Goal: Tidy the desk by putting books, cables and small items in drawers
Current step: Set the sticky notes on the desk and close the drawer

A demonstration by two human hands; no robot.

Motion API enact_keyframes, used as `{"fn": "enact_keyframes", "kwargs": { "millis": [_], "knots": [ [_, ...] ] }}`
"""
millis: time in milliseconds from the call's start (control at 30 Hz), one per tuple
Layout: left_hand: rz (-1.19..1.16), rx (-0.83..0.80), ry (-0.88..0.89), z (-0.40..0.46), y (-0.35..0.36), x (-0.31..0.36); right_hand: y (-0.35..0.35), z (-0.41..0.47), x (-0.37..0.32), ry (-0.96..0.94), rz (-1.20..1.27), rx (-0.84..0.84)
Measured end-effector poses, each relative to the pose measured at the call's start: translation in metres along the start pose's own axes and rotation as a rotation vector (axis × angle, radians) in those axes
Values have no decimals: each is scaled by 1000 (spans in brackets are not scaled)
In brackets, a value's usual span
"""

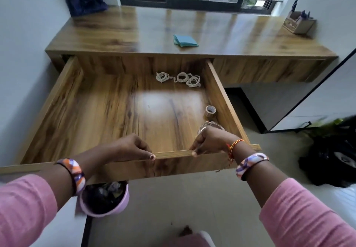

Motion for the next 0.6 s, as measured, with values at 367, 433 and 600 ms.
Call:
{"fn": "enact_keyframes", "kwargs": {
  "millis": [367, 433, 600],
  "knots": [
    [177, -87, -260, 50, -36, 99, -86, 14, 28, -504, -144, -190],
    [-62, 102, -211, 77, -42, 129, -132, 16, 46, -563, -98, -52],
    [-326, 224, -135, 129, -49, 191, -226, 37, 86, -608, -116, 84]
  ]
}}
Point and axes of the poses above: each hand's wrist, its own z-axis towards the middle knuckle, its own y-axis out of the palm, x = y × z, the point moved 1 cm from there along z, towards the middle knuckle, and after that the axes turned 5 degrees about z, right-handed, at the moved point
